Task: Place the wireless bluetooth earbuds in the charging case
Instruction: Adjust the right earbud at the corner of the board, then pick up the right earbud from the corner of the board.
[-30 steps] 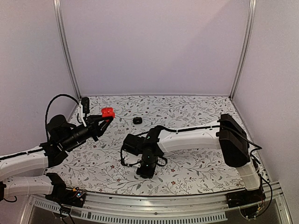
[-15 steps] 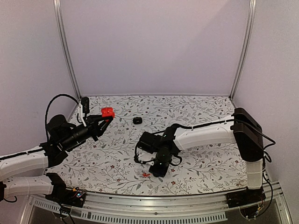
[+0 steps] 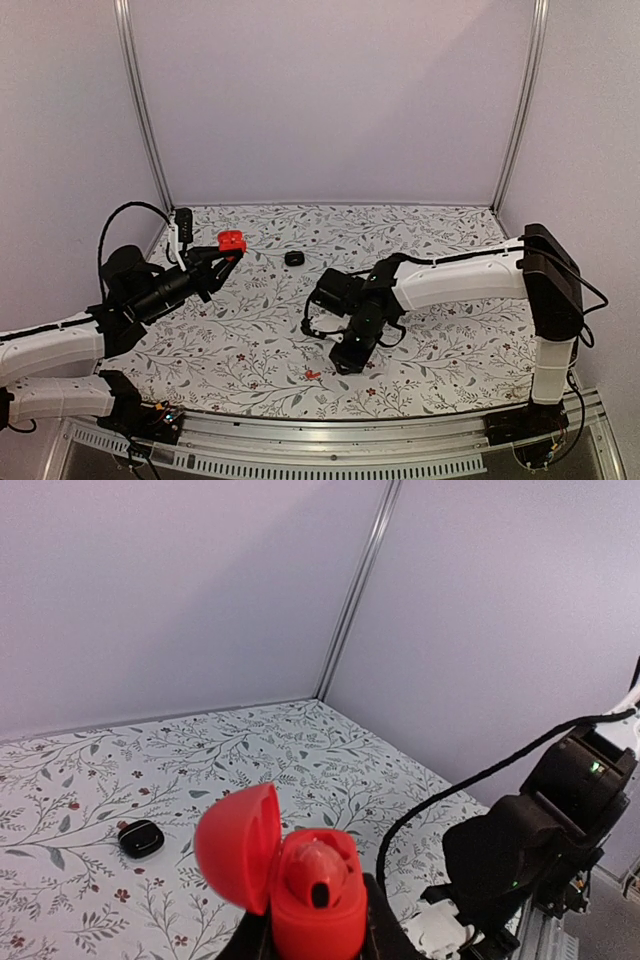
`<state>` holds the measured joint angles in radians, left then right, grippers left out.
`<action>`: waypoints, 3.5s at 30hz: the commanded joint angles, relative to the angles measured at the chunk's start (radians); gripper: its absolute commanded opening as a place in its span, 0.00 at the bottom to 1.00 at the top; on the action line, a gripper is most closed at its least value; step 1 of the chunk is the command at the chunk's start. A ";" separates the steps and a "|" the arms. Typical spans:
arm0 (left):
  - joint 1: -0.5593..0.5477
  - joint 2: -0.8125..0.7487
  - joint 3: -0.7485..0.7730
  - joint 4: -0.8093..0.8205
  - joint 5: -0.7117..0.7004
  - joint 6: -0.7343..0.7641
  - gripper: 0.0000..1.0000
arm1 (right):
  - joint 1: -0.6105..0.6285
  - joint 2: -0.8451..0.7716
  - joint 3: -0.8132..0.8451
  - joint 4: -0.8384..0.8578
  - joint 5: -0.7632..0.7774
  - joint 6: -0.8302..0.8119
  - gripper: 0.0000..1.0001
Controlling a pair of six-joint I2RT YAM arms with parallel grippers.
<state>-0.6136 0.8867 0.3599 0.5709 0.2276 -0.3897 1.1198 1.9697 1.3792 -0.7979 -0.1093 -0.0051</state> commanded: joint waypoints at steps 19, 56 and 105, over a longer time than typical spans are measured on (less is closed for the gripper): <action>0.021 -0.028 -0.008 0.011 0.009 0.005 0.00 | 0.096 0.292 0.394 -0.069 -0.019 -0.101 0.39; 0.022 -0.028 -0.004 0.006 0.009 0.004 0.00 | 0.005 -0.029 -0.092 -0.053 0.066 0.107 0.13; 0.022 -0.037 -0.010 0.004 0.013 0.008 0.00 | 0.006 0.092 0.015 -0.188 0.048 0.027 0.24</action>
<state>-0.6056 0.8635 0.3599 0.5629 0.2356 -0.3893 1.1194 2.0155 1.3960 -0.9985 -0.0422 0.0296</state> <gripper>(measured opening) 0.187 0.259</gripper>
